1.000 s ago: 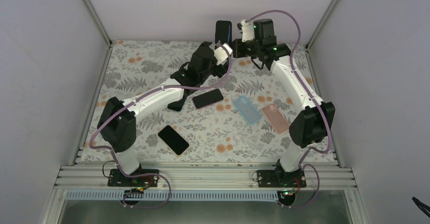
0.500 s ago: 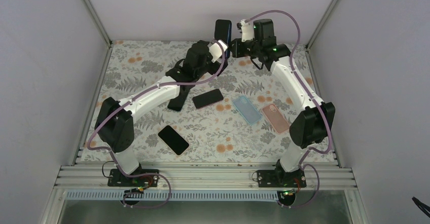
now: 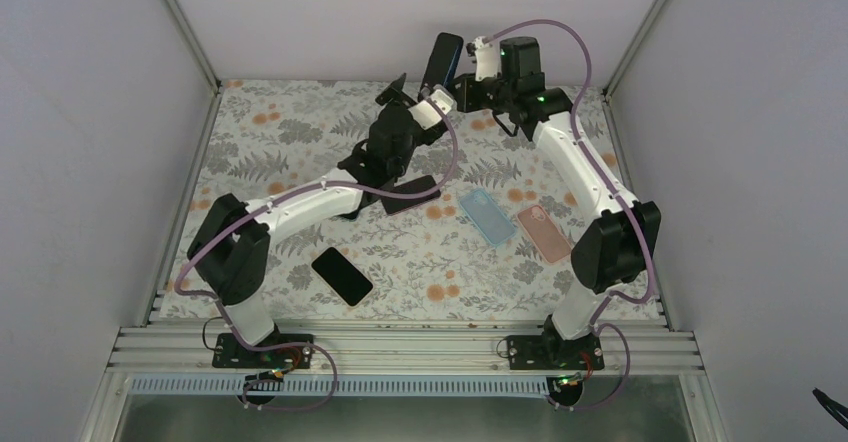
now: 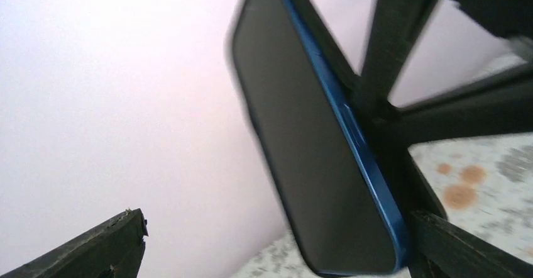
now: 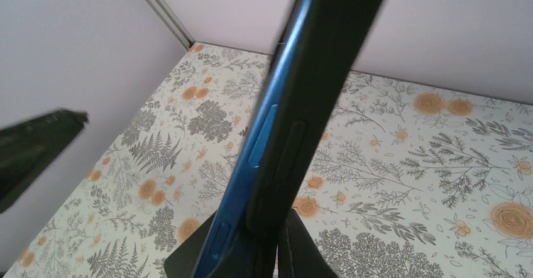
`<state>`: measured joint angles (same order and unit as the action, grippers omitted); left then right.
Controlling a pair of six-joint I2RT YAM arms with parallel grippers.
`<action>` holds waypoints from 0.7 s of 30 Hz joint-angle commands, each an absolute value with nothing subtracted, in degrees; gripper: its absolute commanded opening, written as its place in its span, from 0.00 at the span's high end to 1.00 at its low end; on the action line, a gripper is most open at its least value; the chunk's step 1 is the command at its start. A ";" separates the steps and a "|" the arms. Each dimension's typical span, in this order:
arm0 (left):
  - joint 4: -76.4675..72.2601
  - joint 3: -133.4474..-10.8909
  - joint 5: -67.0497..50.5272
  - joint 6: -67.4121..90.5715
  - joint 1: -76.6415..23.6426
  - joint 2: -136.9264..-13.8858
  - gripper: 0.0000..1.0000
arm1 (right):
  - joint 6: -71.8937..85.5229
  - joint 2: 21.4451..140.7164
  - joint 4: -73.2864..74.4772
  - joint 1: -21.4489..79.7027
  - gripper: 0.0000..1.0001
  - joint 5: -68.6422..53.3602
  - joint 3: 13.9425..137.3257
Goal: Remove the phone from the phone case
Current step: Remove the phone case from the phone.
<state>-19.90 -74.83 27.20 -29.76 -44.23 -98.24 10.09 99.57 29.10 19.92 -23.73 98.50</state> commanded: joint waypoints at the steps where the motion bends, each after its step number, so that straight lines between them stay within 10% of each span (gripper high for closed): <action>1: -45.32 -74.97 39.48 -41.19 -43.07 -98.63 0.00 | 7.01 97.98 34.69 20.91 0.97 -27.26 96.76; 16: -71.80 -68.30 37.09 -56.35 -43.90 -106.61 0.01 | 0.59 96.42 41.44 23.06 0.97 -34.35 91.34; 21: -64.93 -68.20 32.51 -50.48 -44.29 -105.00 0.39 | 0.85 95.84 41.35 23.16 0.97 -33.53 91.43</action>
<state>-60.93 -66.08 33.04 -53.49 -46.15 -108.07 4.99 98.45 29.76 20.93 -27.44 93.23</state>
